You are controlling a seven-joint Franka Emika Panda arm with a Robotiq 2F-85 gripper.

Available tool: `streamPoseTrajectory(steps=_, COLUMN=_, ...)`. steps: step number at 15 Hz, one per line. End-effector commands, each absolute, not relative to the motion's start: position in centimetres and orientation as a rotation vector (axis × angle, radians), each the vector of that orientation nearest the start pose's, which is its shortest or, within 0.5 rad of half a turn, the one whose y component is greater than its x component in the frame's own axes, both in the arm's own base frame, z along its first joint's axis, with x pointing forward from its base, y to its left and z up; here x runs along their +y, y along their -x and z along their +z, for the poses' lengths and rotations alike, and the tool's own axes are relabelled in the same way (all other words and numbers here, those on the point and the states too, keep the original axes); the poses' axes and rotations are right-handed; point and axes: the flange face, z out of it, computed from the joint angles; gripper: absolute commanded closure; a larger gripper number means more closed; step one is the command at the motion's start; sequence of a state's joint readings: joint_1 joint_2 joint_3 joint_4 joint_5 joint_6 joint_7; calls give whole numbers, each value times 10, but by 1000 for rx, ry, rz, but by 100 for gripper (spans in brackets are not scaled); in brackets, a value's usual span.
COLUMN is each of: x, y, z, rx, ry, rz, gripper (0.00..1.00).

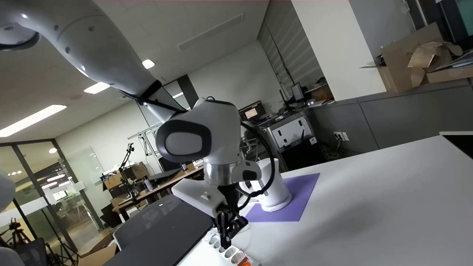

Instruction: Press the adapter switch

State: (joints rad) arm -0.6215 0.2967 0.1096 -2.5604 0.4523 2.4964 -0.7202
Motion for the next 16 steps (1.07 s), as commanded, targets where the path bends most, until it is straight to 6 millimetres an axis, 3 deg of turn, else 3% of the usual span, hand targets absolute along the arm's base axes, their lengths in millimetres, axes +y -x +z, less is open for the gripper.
streamPoseTrajectory(steps=1, x=-183, y=-324, z=171, rx=261, ry=2770, rz=223, gripper=60)
streamPoseTrajectory(steps=3, x=-181, y=-316, z=177, rx=260, ry=2797, rz=216, gripper=48)
streamPoseTrajectory(steps=8, x=-187, y=-293, z=195, rx=397, ry=2933, rz=-108, gripper=14)
streamPoseTrajectory(steps=9, x=-201, y=-312, z=193, rx=424, ry=2955, rz=-148, gripper=7)
streamPoseTrajectory(steps=10, x=-202, y=-309, z=195, rx=445, ry=2972, rz=-173, gripper=2)
streamPoseTrajectory(steps=16, x=-207, y=-309, z=187, rx=428, ry=3005, rz=-141, gripper=0)
